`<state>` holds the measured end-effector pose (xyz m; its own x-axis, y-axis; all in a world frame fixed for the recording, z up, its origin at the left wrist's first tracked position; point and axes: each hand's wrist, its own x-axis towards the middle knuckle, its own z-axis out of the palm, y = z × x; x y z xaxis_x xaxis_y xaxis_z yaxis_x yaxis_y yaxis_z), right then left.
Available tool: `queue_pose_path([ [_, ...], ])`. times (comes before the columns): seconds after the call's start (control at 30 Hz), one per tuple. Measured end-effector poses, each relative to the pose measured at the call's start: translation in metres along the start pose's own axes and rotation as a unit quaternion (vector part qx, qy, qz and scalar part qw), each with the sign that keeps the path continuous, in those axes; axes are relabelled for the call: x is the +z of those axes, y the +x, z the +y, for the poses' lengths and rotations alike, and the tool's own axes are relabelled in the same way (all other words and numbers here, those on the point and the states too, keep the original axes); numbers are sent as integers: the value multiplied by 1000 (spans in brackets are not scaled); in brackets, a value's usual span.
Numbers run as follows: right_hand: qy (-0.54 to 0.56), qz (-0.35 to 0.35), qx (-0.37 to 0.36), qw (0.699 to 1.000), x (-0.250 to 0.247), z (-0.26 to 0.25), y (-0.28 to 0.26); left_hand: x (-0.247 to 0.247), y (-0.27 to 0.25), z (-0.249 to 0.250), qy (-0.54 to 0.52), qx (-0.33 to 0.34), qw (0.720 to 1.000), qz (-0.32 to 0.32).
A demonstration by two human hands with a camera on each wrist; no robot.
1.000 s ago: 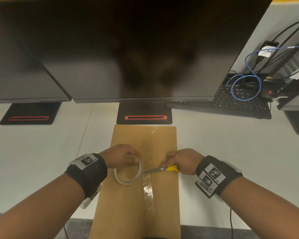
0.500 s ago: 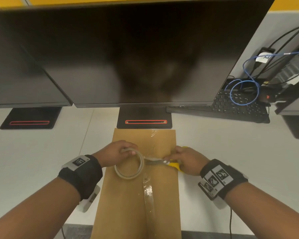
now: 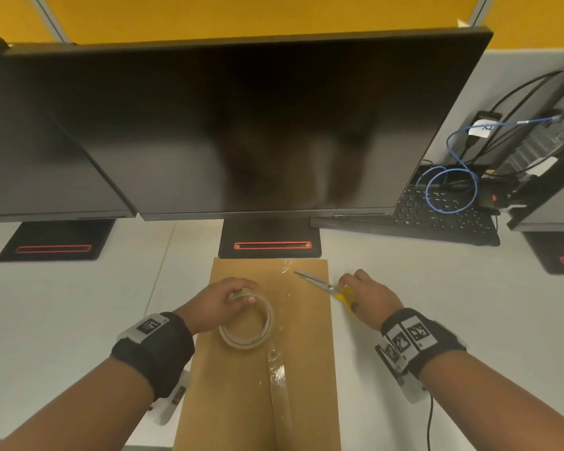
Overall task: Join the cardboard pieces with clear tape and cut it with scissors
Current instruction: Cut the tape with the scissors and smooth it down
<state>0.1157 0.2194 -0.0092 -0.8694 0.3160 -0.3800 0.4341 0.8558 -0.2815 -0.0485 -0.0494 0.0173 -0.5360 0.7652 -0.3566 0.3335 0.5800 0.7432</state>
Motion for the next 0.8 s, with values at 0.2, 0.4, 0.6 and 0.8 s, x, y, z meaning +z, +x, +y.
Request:
queue_pose_path([
  [0.2, -58, -11, 58, 997, -5, 3, -2, 1, 2, -2, -7, 3, 1000, 5],
  [0.4, -100, -10, 86, 991, -8, 3, -7, 3, 2, -2, -7, 1, 1000, 16],
  [0.6, -49, 53, 5, 997, -9, -22, -12, -4, 3, -7, 0, -18, 991, 134],
  [0.8, -15, -36, -29, 999, 10, -49, -14, -26, -5, -45, 4, -92, 958, 270],
])
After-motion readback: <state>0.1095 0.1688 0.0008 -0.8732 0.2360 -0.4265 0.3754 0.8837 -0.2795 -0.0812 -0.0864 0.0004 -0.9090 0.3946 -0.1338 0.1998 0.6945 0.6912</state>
